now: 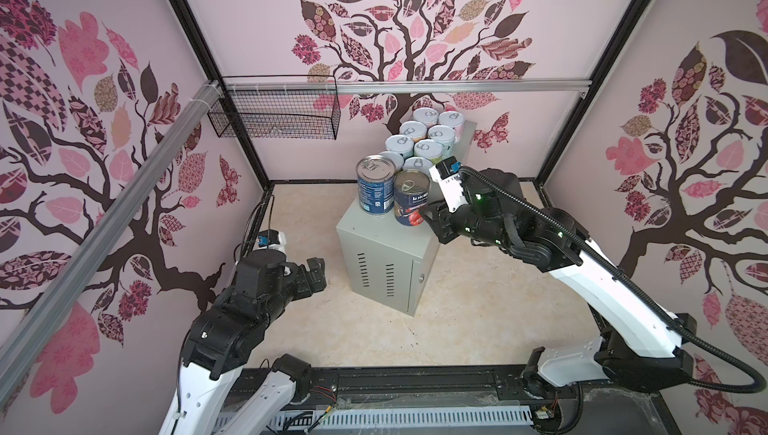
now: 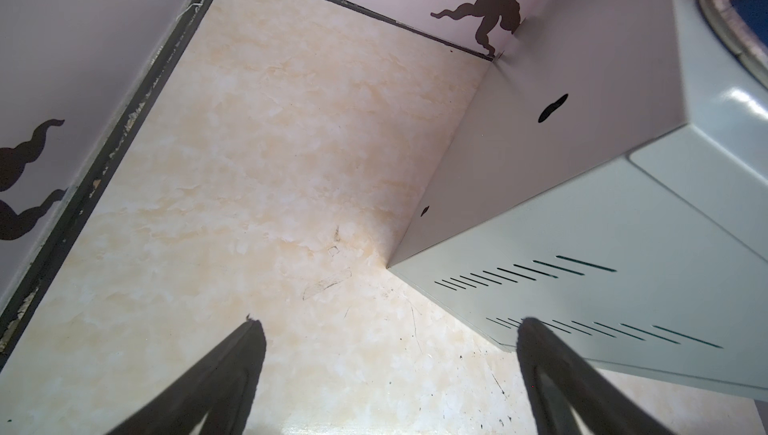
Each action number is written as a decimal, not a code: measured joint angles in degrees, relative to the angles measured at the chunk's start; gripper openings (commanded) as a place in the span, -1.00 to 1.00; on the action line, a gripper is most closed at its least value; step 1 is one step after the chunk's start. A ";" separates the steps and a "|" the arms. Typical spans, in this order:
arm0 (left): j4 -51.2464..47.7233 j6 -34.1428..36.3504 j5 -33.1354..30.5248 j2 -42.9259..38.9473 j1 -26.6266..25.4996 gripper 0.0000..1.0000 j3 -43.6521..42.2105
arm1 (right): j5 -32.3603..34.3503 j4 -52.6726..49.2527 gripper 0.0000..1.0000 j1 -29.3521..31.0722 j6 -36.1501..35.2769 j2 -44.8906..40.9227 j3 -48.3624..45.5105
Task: Place and organize the canned foods onto the counter
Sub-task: 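Open the right gripper and withdraw it from the red can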
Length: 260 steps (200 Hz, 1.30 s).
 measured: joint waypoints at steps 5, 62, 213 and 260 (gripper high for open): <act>0.00 0.02 0.02 0.00 0.00 0.96 0.00 | 0.02 0.07 -0.42 0.00 0.00 0.15 0.00; 0.02 0.11 0.00 -0.17 0.00 0.96 -0.02 | -0.07 0.50 -0.42 -0.33 0.00 1.18 0.00; -3.50 -0.22 -3.85 -0.98 0.00 0.96 2.40 | 2.99 0.17 0.37 -0.42 1.33 -12.61 -10.88; -5.01 -2.67 -6.08 -4.33 0.00 0.96 0.46 | 7.63 1.77 0.45 -1.05 4.15 -24.13 -25.81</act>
